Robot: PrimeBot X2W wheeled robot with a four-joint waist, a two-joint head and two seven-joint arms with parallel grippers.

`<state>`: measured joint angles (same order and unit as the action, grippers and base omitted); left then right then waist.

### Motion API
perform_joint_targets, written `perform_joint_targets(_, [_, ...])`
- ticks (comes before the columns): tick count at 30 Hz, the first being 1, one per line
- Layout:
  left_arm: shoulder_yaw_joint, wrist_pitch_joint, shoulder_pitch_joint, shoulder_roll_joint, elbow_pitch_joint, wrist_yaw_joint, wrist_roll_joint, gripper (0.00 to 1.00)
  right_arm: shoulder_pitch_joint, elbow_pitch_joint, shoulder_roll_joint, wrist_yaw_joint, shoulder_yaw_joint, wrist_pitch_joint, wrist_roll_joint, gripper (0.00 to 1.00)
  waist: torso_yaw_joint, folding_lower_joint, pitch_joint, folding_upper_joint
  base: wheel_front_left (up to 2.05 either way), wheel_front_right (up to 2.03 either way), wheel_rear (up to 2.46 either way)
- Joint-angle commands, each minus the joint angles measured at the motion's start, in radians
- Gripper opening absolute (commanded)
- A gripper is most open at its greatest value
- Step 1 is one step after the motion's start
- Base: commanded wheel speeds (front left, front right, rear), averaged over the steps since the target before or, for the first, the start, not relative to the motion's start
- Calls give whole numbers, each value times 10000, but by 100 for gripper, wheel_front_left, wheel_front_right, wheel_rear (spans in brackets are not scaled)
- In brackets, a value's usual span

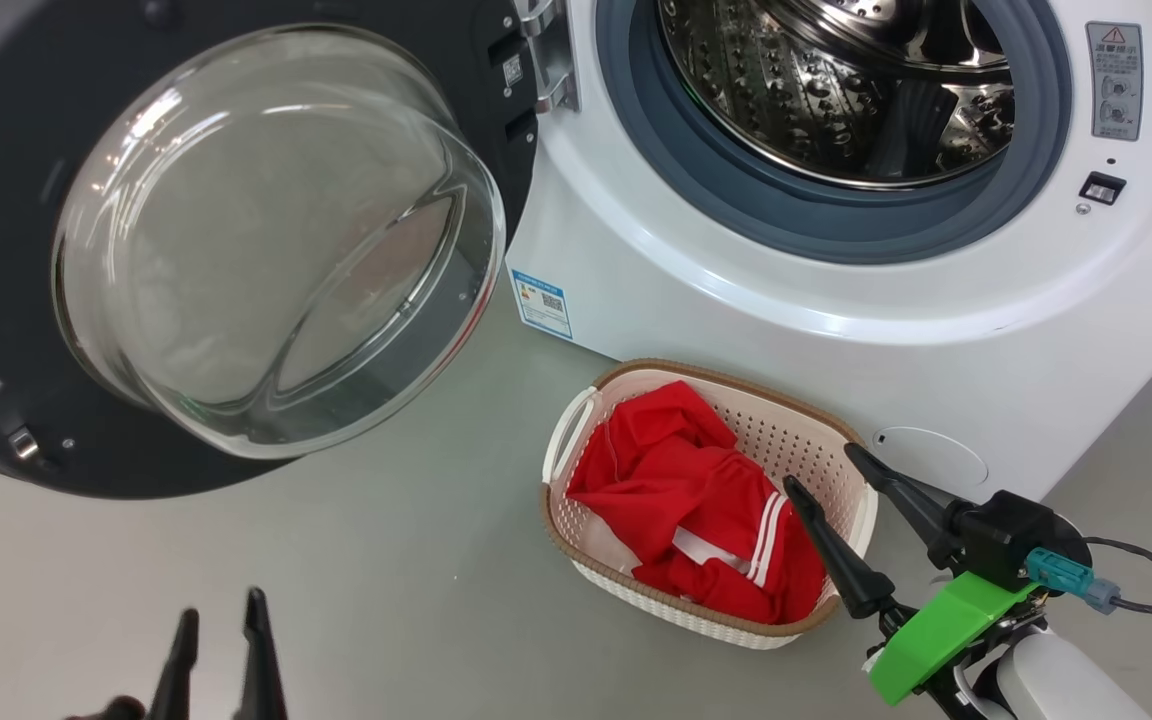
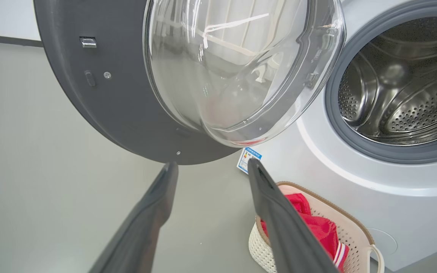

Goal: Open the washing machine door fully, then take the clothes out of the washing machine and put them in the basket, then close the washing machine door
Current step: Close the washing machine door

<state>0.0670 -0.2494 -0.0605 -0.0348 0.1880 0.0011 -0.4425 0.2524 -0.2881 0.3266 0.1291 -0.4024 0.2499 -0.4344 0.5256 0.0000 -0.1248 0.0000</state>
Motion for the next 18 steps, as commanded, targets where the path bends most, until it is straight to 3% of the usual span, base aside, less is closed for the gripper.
perform_joint_targets(1, [-383, -124, 236, -155, -385, -117, -205, 29, 177, 192, 64, 16, -151, 118, -104, 100, -8, 0, 34, 0, 0, 0, 0])
perform_joint_targets(2, [-472, -124, 301, -155, -554, -193, -253, 0, 147, 195, 61, 16, -125, 118, -123, 100, -11, 0, 58, 0, 0, 0, 0])
perform_joint_targets(7, [-1582, -124, 955, -194, -2156, -585, 69, 0, -172, 259, 4, 16, 120, 118, -145, 100, -15, 0, 167, 0, 0, 0, 0])
perform_joint_targets(11, [-2696, -124, 2014, -660, -3499, -924, 84, 0, -421, 321, -70, 16, 362, 118, -88, 100, -20, 0, 169, 0, 0, 0, 0])
perform_joint_targets(14, [-3390, -124, 3039, -1327, -3733, -1103, -421, 0, -551, 368, -124, 16, 520, 118, -30, 100, -27, 0, 147, 0, 0, 0, 0])
perform_joint_targets(18, [-4120, 13, 4711, -2586, -2851, -1229, -1536, 0, -660, 435, -181, 16, 710, 118, 44, 100, -36, 0, 90, 0, 0, 0, 0])
